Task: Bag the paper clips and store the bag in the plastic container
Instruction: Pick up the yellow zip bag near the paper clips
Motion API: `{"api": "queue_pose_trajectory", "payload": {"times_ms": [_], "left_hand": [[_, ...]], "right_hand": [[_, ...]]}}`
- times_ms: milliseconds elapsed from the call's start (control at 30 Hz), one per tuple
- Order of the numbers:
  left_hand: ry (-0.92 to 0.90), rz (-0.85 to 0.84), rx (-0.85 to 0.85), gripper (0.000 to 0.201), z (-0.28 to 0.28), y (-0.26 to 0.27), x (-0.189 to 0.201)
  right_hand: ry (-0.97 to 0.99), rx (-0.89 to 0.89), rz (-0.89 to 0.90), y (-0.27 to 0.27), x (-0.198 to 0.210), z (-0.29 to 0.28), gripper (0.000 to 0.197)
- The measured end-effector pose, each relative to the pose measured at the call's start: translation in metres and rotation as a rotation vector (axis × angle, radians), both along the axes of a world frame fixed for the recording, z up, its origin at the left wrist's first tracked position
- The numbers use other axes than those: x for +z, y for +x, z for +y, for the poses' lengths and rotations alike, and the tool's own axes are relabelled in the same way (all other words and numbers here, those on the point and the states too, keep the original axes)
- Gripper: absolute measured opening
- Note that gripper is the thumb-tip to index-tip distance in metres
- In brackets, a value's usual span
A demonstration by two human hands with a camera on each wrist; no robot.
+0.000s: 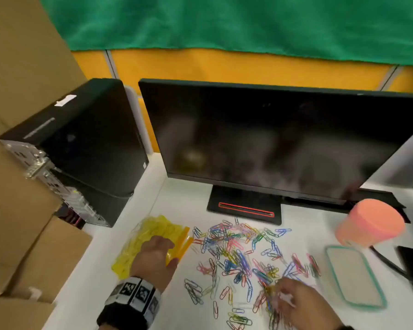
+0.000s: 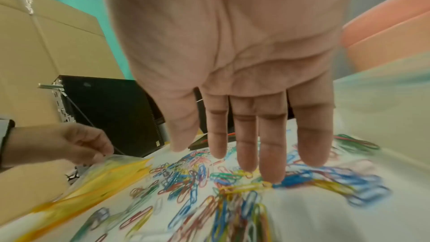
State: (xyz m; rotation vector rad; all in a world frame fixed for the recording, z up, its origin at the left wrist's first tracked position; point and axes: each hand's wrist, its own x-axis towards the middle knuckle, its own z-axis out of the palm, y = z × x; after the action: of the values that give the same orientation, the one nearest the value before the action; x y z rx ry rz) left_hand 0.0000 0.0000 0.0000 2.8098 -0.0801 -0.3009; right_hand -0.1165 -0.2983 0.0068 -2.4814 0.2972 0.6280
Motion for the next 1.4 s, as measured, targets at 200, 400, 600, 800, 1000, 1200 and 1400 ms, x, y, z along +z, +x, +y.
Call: {"api": "queue_pose_trajectory", "payload": {"times_ms": [200, 400, 600, 800, 1000, 1200, 1400], "left_hand": [[0.097, 0.131, 0.032, 0.06, 0.006, 0.013, -0.026], [0.028, -0.025, 0.02, 0.024, 0.006, 0.009, -0.033], [0.016, -0.227, -0.09, 0.026, 0.003, -0.016, -0.034], [-0.215, -0.231, -0.068, 0.028, 0.001, -0.06, -0.028], [-0.417, -0.165, -0.062, 0.031, -0.017, -0.09, -0.034], [-0.457, -0.208, -0.114, 0.032, -0.042, -0.098, -0.024], [-0.633, 0.02, -0.088, 0.031, -0.064, -0.107, -0.03]], "right_hand": [[-0.205, -0.097, -0.104, 0.029, -0.022, 0.003, 0.07], [-0.217, -0.087, -0.01, 0.034, -0.037, 0.007, 0.091], [-0.355, 0.053, -0.148, 0.035, -0.047, 0.023, 0.057], [-0.409, 0.07, -0.253, 0.032, -0.044, 0.032, 0.027], [-0.379, 0.028, -0.327, 0.03, -0.042, 0.025, 0.019], [-0.193, -0.118, -0.399, 0.025, -0.037, 0.008, 0.013], [-0.102, -0.174, -0.384, 0.018, -0.041, -0.003, 0.013]]}}
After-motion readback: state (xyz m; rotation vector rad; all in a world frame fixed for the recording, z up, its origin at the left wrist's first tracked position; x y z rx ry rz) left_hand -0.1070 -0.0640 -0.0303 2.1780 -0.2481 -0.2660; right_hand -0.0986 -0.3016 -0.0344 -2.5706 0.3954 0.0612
